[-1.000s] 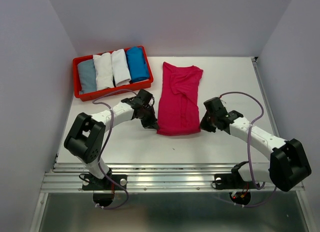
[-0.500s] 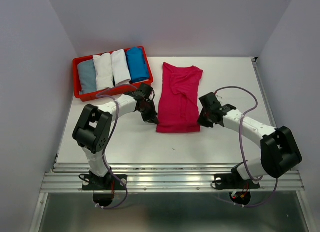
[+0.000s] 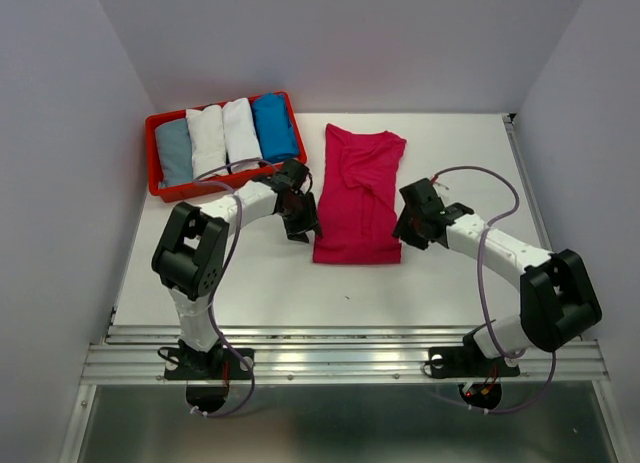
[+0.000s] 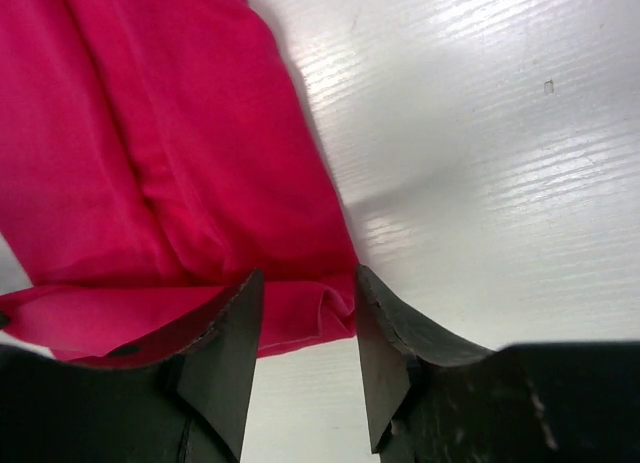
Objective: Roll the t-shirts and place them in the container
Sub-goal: Roll the T-shirt to the center of the board.
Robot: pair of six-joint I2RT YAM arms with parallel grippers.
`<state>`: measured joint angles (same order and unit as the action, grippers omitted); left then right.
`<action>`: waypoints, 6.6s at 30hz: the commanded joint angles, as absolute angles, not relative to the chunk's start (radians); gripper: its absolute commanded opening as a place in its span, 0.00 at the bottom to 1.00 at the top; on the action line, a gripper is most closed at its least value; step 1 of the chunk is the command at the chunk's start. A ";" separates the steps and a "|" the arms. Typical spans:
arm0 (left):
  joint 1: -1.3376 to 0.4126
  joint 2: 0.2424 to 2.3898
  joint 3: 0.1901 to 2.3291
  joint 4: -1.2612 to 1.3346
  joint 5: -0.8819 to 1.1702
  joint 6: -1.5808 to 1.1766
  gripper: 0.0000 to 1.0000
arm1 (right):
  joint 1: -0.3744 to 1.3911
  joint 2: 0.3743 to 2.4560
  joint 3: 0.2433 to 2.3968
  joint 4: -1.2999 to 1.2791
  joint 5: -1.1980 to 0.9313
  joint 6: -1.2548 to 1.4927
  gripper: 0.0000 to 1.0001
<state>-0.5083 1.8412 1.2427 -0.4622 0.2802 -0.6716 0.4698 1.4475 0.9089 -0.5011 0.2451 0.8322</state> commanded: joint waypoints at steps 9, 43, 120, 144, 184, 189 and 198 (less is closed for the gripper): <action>-0.580 1.572 1.191 -0.508 0.103 -0.686 0.30 | 0.463 1.183 0.850 -0.460 0.129 0.854 0.03; -0.672 1.851 1.318 -0.390 0.241 -0.623 0.00 | 0.486 1.537 0.936 -0.351 0.241 0.815 0.01; -0.653 1.655 1.192 -0.390 0.173 -0.614 0.00 | 0.600 1.678 0.899 -0.244 0.121 0.884 0.01; -0.723 1.869 1.174 -0.262 0.169 -0.672 0.00 | 0.572 1.554 0.793 -0.373 0.252 0.881 0.01; -0.594 1.552 0.749 0.034 0.209 -0.825 0.45 | 0.357 1.219 0.522 -0.175 -0.046 0.922 0.49; -0.594 1.585 0.752 0.049 0.219 -0.824 0.37 | 0.357 1.253 0.531 -0.167 -0.028 0.917 0.45; -0.589 1.609 0.753 0.049 0.219 -0.824 0.32 | 0.348 1.302 0.506 -0.138 -0.011 0.914 0.30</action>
